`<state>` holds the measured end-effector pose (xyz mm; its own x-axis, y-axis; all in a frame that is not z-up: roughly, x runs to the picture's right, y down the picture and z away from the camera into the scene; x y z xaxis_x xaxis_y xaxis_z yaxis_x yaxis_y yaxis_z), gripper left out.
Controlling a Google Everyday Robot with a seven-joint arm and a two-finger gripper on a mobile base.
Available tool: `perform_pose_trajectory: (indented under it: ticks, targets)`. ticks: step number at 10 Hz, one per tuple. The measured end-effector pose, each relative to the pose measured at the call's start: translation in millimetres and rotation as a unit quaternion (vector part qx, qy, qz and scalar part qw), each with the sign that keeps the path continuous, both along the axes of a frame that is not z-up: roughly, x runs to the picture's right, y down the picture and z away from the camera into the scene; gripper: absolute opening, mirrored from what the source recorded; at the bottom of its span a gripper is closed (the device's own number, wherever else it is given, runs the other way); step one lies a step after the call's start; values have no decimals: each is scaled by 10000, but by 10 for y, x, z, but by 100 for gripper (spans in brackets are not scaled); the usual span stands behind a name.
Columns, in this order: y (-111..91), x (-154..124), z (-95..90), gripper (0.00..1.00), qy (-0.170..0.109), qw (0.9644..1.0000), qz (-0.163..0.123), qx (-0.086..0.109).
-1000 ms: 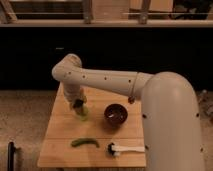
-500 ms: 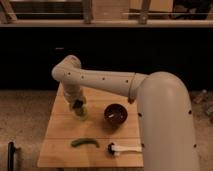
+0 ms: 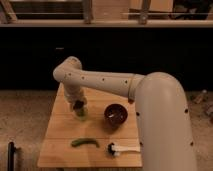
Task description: Stack cups on top of each other
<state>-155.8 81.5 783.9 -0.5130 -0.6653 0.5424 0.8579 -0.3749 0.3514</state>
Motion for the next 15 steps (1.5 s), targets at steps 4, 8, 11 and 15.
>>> perform_pose_trajectory:
  ticks: [4, 8, 11, 15]
  targets:
    - [27, 33, 73, 0, 74, 10000, 32, -40]
    - [64, 51, 143, 10, 116, 9999, 27, -113]
    - [81, 70, 196, 39, 88, 9998, 21, -179]
    - [70, 97, 241, 77, 90, 9997, 14, -214]
